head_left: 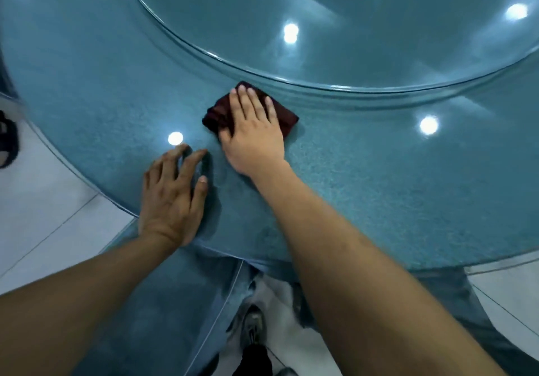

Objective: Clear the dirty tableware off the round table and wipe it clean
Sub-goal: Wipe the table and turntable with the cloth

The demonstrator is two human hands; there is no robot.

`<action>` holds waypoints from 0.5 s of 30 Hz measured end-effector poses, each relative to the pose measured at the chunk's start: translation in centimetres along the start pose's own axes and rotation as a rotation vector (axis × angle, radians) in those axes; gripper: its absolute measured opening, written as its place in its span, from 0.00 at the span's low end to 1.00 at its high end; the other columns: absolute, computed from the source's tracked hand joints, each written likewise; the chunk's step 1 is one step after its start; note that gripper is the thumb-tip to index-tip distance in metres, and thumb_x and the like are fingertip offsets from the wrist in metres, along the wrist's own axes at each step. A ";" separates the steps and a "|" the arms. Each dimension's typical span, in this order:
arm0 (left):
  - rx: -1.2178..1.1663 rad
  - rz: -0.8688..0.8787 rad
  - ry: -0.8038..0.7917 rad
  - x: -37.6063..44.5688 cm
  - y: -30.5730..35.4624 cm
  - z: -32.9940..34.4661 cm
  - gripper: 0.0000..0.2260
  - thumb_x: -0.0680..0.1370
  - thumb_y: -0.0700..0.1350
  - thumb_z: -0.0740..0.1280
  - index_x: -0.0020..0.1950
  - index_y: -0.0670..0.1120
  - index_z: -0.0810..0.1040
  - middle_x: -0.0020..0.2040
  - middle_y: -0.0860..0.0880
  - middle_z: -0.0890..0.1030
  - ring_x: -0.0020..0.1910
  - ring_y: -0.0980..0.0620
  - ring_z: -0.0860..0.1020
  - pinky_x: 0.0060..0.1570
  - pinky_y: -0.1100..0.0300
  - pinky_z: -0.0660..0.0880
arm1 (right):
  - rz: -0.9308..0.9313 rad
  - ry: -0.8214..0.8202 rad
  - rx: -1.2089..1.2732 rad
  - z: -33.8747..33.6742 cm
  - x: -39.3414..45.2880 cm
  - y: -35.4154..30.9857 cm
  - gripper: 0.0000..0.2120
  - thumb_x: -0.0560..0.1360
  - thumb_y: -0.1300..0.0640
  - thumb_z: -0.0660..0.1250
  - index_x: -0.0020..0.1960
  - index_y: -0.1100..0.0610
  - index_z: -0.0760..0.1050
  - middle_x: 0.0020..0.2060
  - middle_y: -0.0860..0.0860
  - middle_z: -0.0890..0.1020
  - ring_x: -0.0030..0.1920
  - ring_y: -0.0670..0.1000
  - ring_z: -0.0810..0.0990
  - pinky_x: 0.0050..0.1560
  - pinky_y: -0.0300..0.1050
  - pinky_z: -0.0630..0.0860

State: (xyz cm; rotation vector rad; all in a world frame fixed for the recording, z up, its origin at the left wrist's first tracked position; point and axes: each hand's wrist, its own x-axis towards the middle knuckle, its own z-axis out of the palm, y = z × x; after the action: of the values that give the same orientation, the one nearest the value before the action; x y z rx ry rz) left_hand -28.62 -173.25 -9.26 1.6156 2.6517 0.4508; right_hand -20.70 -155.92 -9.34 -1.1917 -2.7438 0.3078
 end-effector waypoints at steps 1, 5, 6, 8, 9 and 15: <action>0.005 -0.003 -0.003 0.0 0.0 0.0 0.22 0.81 0.54 0.54 0.74 0.51 0.69 0.73 0.44 0.69 0.68 0.38 0.69 0.68 0.42 0.65 | -0.026 -0.016 0.016 -0.3 -0.5 0.8 0.35 0.80 0.42 0.54 0.82 0.55 0.51 0.81 0.51 0.54 0.80 0.49 0.49 0.79 0.51 0.41; -0.004 -0.011 -0.008 0.0 0.1 0.1 0.22 0.80 0.54 0.54 0.73 0.52 0.70 0.73 0.45 0.69 0.68 0.39 0.68 0.68 0.43 0.65 | 0.161 0.065 0.026 -2.1 -4.6 8.5 0.35 0.78 0.42 0.53 0.81 0.54 0.53 0.80 0.52 0.55 0.80 0.50 0.51 0.79 0.51 0.42; -0.008 -0.007 -0.007 0.0 0.1 0.1 0.22 0.80 0.54 0.54 0.73 0.52 0.70 0.73 0.45 0.69 0.68 0.39 0.68 0.68 0.42 0.65 | 0.245 0.086 0.013 -2.8 -5.9 11.3 0.36 0.77 0.42 0.52 0.81 0.55 0.53 0.80 0.53 0.56 0.80 0.51 0.52 0.79 0.52 0.43; -0.022 -0.006 -0.005 0.1 0.2 0.1 0.21 0.81 0.54 0.54 0.73 0.52 0.70 0.72 0.45 0.69 0.69 0.39 0.68 0.68 0.42 0.65 | 0.417 0.119 -0.027 -4.6 -8.4 16.9 0.37 0.76 0.41 0.49 0.81 0.55 0.52 0.81 0.53 0.55 0.80 0.52 0.51 0.79 0.53 0.44; -0.026 -0.003 -0.003 0.1 0.2 0.1 0.21 0.81 0.54 0.54 0.72 0.52 0.70 0.72 0.44 0.69 0.69 0.39 0.68 0.68 0.42 0.65 | 0.498 0.129 -0.039 -5.3 -9.5 19.2 0.37 0.75 0.41 0.48 0.81 0.55 0.51 0.81 0.53 0.54 0.80 0.52 0.51 0.79 0.54 0.45; -0.033 0.007 0.004 0.1 0.0 0.4 0.21 0.81 0.53 0.55 0.73 0.51 0.70 0.72 0.43 0.69 0.68 0.38 0.67 0.68 0.41 0.65 | 0.710 0.173 -0.028 -4.0 -8.2 15.1 0.37 0.76 0.43 0.49 0.81 0.59 0.50 0.81 0.56 0.53 0.80 0.53 0.50 0.79 0.58 0.44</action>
State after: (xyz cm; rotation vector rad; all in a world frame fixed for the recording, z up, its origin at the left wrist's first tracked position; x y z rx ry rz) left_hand -28.61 -173.06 -9.59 1.6167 2.6283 0.4961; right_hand -3.69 -151.29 -9.43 -2.0559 -2.0959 0.2150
